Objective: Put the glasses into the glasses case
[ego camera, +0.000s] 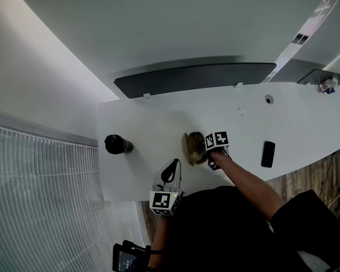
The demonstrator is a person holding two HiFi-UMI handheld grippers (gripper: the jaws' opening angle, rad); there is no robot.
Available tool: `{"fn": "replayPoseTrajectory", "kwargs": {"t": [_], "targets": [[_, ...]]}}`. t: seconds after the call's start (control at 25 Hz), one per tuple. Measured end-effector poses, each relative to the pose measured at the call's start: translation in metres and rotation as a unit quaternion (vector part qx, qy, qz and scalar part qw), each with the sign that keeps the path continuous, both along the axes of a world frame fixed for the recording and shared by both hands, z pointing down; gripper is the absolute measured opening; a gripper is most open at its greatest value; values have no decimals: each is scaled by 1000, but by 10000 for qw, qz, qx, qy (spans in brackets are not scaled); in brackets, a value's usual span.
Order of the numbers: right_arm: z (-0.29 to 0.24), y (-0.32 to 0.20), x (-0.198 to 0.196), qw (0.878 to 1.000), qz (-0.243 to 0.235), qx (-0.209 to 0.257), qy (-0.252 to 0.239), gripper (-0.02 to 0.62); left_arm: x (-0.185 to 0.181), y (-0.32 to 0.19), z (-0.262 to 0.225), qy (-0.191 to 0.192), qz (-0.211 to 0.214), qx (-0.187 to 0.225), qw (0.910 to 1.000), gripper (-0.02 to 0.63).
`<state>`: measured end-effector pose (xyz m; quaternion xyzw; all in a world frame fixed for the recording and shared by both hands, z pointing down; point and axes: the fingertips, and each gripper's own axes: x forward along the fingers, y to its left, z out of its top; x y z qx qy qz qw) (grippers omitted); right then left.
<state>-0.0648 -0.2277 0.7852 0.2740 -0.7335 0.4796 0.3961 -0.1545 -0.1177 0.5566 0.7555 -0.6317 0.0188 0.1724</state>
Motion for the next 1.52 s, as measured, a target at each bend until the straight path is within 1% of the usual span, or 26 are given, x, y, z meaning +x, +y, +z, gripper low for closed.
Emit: {"fn": "replayPoseTrajectory", "kwargs": {"t": [0.12, 0.2, 0.24, 0.32, 0.4, 0.56, 0.68, 0.76, 0.88, 0.96, 1.0, 1.08, 1.16, 1.28, 1.4, 1.52], "targets": [[0, 1, 1, 9999, 104, -5, 6, 18, 0, 2, 6, -72, 51, -77, 9999, 8], [-1, 2, -1, 10000, 51, 24, -44, 21, -1, 1, 10, -4, 28, -107, 9999, 8], [-2, 2, -2, 9999, 27, 9, -104, 30, -2, 0, 11, 34, 28, -121, 9999, 8], [-5, 4, -6, 9997, 12, -47, -260, 84, -1, -2, 15, 81, 80, -149, 9998, 8], [-9, 7, -8, 9992, -18, -78, -398, 107, 1, -3, 22, 90, 160, -185, 9997, 8], [-13, 9, -4, 9991, -123, -25, -400, 115, 4, -9, 34, 187, 228, -356, 9989, 8], [-14, 8, 1, 9992, -137, -10, -371, 115, 1, -12, 51, 179, 288, -447, 9984, 8], [-18, 5, 3, 9987, -24, 4, -514, 115, -4, -11, 66, 207, 293, -573, 9977, 8], [-33, -4, 8, 9952, 334, 134, -910, 114, -15, -15, 88, 279, 220, -807, 9961, 8], [-36, -7, 15, 9928, 537, 184, -1055, 114, -21, -17, 105, 368, 123, -1038, 9938, 8], [-34, -7, 21, 9924, 608, 174, -1053, 114, -21, -16, 119, 398, 110, -1168, 9923, 8], [-25, -6, 38, 9930, 704, 91, -939, 114, -20, -15, 148, 428, 104, -1423, 9888, 8], [-16, -2, 49, 9942, 719, -16, -804, 114, -21, -13, 163, 465, 53, -1584, 9863, 8], [-5, 4, 53, 9961, 580, -111, -652, 114, -28, -13, 179, 613, -32, -1780, 9821, 8], [4, 13, 35, 9976, 244, -168, -625, 114, -41, -6, 199, 782, -195, -2151, 9733, 8], [4, 21, 28, 9978, 24, -202, -632, 114, -30, -6, 211, 1070, -58, -2391, 9651, 8]]}}
